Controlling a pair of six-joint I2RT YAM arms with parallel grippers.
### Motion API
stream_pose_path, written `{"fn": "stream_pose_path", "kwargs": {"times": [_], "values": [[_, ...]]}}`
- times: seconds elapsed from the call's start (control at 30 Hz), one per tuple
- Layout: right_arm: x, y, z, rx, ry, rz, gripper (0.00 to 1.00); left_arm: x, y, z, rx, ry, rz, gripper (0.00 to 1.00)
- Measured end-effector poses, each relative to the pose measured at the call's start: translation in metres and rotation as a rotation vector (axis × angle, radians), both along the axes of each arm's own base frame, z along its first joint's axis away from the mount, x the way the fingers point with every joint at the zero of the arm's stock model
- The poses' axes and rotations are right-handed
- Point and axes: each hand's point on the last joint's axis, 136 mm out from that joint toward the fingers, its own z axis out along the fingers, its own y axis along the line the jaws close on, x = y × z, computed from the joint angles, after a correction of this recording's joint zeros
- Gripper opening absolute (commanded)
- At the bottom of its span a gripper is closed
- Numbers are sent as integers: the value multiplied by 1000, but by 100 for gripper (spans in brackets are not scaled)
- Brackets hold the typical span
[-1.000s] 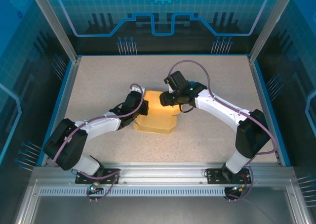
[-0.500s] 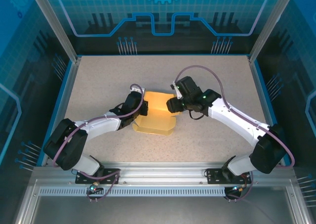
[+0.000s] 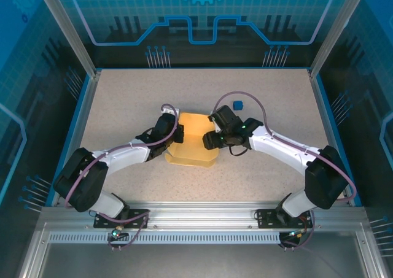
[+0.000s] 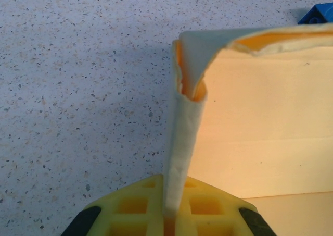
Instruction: Fold the paper box
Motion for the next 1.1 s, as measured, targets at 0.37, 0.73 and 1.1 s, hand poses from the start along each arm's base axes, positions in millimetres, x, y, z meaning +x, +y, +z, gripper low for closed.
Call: {"fn": "stream_pose_path", "kwargs": {"times": [0.37, 0.73, 1.1], "values": [[7, -25, -23, -40, 25, -112, 62, 0, 0, 6, -6, -13, 2, 0], [13, -19, -28, 11, 6, -128, 62, 0, 0, 6, -7, -14, 2, 0], [25, 8, -9, 127, -66, -62, 59, 0, 0, 6, -7, -15, 2, 0]]}}
